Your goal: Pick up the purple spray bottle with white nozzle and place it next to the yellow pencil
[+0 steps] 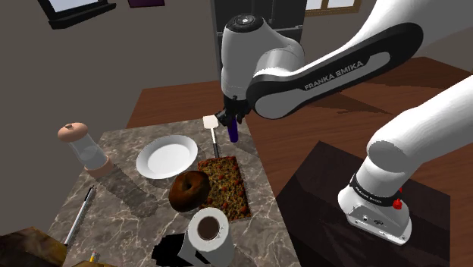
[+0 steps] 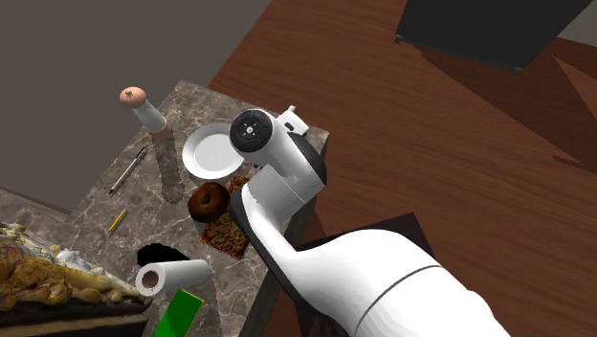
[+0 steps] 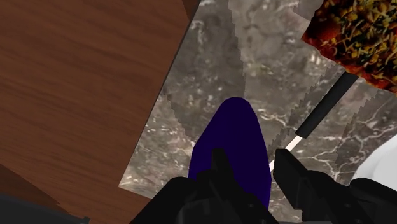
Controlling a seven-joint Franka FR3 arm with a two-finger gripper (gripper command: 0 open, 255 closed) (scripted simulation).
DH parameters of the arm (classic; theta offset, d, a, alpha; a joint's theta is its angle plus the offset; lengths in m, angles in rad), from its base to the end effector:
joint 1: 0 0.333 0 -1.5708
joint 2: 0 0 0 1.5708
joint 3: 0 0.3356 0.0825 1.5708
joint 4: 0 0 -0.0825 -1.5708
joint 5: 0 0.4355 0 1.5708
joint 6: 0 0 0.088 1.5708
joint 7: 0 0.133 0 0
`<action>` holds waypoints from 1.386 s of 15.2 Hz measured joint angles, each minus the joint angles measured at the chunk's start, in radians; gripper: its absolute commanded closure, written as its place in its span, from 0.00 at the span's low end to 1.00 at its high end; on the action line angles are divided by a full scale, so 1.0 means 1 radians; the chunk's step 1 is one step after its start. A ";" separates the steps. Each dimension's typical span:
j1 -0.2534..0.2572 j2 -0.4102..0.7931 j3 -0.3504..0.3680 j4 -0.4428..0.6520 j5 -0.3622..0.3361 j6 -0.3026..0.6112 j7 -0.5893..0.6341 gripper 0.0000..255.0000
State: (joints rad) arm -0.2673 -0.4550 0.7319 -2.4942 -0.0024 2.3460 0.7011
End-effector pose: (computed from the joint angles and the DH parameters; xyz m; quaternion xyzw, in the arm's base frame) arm 0.4379 0.2115 0.3937 0.9758 -0.1264 0.1626 0.0739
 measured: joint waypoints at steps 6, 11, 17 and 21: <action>0.016 -0.033 -0.032 0.046 0.017 -0.077 -0.031 1.00; 0.025 -0.057 -0.057 0.093 0.027 -0.145 -0.054 1.00; 0.028 -0.074 -0.083 0.160 0.030 -0.227 -0.080 1.00; 0.028 -0.079 -0.094 0.209 0.030 -0.280 -0.090 1.00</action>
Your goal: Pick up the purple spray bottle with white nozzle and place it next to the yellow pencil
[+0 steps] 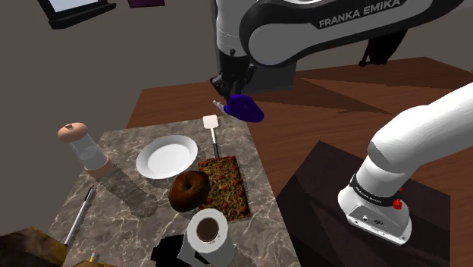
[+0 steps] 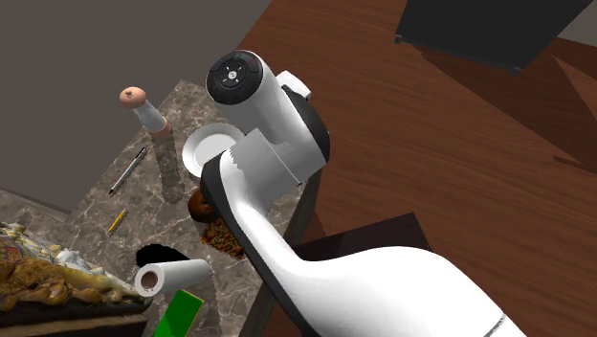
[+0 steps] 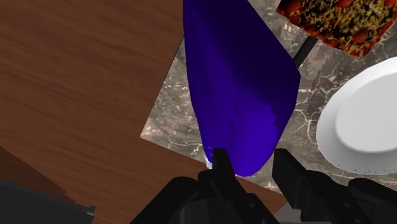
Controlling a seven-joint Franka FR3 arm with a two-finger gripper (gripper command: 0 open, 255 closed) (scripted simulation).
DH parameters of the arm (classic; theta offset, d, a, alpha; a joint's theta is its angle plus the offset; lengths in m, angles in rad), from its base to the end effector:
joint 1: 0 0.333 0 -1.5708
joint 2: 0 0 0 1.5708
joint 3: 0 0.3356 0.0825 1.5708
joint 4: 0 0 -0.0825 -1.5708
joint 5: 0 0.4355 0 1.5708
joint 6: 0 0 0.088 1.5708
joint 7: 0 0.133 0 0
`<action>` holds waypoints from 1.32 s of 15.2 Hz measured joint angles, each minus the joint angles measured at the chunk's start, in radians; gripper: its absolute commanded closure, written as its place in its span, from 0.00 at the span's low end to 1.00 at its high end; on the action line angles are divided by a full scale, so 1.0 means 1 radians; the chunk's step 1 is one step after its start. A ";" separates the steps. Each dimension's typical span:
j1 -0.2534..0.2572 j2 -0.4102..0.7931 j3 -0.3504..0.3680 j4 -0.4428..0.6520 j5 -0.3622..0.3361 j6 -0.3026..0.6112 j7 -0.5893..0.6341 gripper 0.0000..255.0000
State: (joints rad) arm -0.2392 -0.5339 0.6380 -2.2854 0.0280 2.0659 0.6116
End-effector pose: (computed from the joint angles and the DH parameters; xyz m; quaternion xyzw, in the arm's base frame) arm 0.4421 0.2142 0.5146 0.9758 -0.1268 0.1623 0.0740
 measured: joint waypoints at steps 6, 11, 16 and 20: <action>-0.002 -0.005 -0.018 0.072 -0.002 -0.076 -0.018 1.00; -0.008 -0.002 -0.032 0.141 -0.006 -0.142 -0.033 1.00; -0.014 0.007 -0.039 0.213 -0.012 -0.204 -0.042 1.00; -0.021 0.019 -0.043 0.278 -0.018 -0.257 -0.048 1.00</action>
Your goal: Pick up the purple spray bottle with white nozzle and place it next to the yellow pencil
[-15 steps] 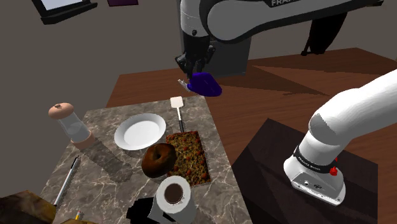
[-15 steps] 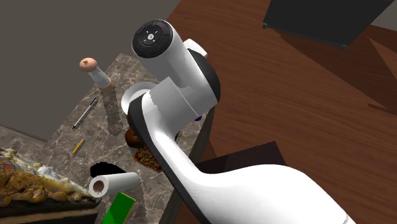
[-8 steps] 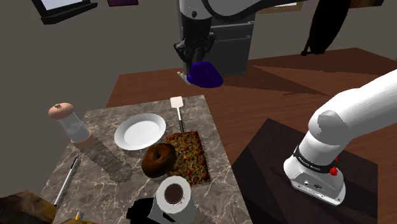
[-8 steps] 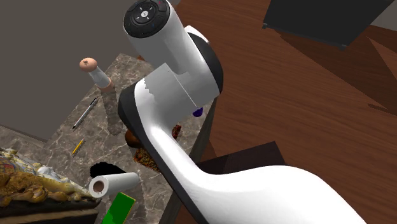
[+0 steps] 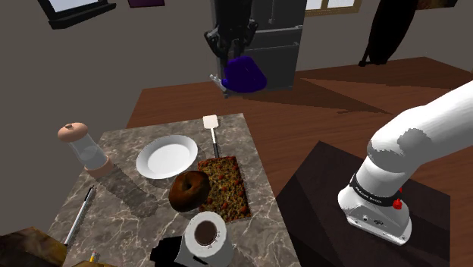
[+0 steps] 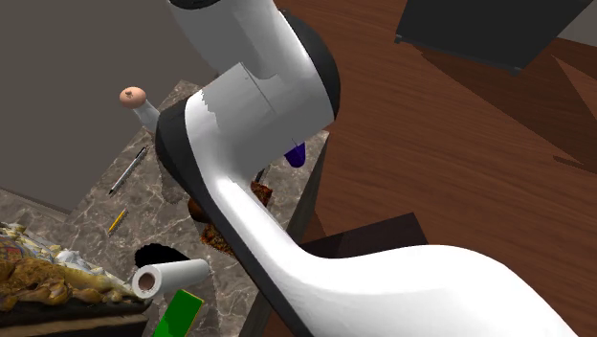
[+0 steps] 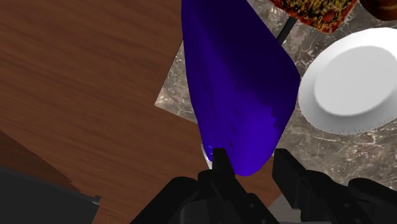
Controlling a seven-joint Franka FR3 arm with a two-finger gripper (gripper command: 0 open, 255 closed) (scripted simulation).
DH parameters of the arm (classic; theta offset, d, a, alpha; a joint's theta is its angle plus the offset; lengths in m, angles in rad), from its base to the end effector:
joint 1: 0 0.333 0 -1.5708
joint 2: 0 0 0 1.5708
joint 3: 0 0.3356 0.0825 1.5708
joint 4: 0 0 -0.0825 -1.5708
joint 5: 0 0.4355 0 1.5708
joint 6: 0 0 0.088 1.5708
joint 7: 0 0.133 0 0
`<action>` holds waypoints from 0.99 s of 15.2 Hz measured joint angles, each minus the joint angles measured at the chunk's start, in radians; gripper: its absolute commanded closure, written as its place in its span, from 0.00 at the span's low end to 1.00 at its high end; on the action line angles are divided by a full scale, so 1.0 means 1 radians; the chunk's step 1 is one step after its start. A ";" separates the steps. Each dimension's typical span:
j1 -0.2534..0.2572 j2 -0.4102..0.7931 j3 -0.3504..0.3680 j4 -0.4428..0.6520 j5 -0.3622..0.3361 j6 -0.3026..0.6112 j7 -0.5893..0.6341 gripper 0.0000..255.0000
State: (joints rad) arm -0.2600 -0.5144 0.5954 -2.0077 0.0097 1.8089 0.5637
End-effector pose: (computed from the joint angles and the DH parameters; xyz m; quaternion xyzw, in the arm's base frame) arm 0.4434 0.2149 0.6339 0.9758 -0.1267 0.1621 0.0741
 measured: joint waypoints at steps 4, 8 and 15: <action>-0.008 0.017 0.001 0.068 -0.008 -0.051 -0.003 1.00; -0.017 0.037 0.001 0.137 -0.017 -0.102 -0.007 1.00; -0.032 0.077 0.009 0.265 -0.034 -0.193 -0.010 1.00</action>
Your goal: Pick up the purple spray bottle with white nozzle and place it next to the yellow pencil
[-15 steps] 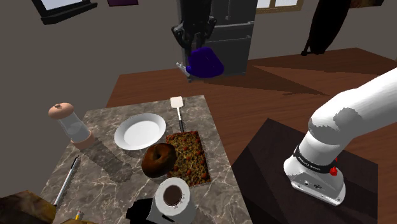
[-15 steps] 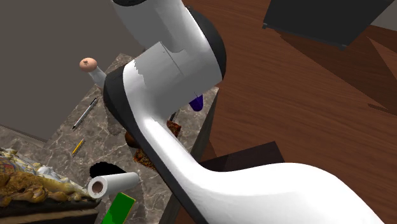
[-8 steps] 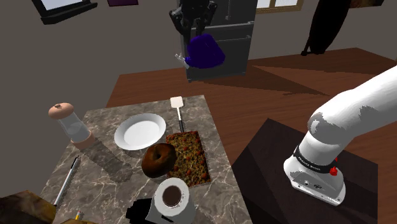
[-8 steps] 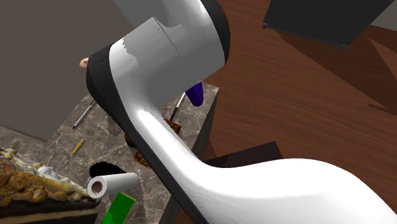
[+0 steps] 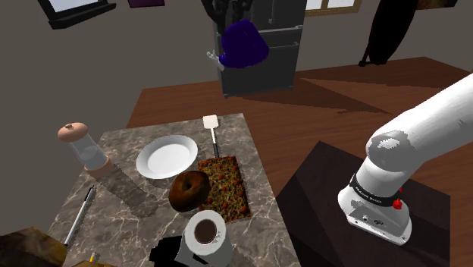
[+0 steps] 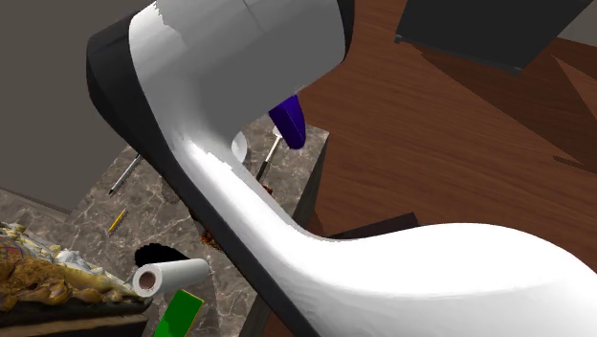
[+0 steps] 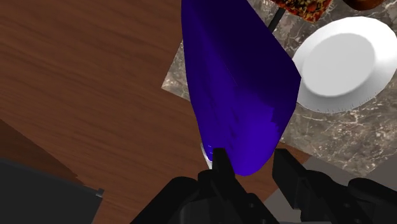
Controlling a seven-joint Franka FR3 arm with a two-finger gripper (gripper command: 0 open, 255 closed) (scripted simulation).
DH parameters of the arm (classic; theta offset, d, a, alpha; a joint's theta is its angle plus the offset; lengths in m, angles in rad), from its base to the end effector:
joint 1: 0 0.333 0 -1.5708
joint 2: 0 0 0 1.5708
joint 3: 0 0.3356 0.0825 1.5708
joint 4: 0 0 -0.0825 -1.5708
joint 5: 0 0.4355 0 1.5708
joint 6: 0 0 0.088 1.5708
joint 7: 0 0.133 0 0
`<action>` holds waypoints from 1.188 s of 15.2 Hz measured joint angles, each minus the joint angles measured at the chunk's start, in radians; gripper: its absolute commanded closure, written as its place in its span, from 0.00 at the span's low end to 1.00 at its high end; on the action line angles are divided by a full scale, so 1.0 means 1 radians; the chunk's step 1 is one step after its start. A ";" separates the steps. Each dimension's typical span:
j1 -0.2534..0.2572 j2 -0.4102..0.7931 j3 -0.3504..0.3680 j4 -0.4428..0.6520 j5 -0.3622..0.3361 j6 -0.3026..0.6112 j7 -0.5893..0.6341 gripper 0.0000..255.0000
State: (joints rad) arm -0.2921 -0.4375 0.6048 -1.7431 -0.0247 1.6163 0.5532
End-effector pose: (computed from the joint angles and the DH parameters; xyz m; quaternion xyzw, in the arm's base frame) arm 0.4430 0.2180 0.7220 0.9758 -0.1267 0.1622 0.0741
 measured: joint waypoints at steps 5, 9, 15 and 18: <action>-0.007 0.033 0.032 0.070 -0.014 -0.042 0.026 1.00; 0.004 0.044 0.107 0.035 -0.016 -0.005 0.113 1.00; 0.001 0.117 0.272 0.015 -0.055 0.056 0.285 1.00; -0.010 0.175 0.369 0.035 -0.098 0.063 0.377 1.00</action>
State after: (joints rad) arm -0.3023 -0.2620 0.9735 -1.7077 -0.1222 1.6795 0.9305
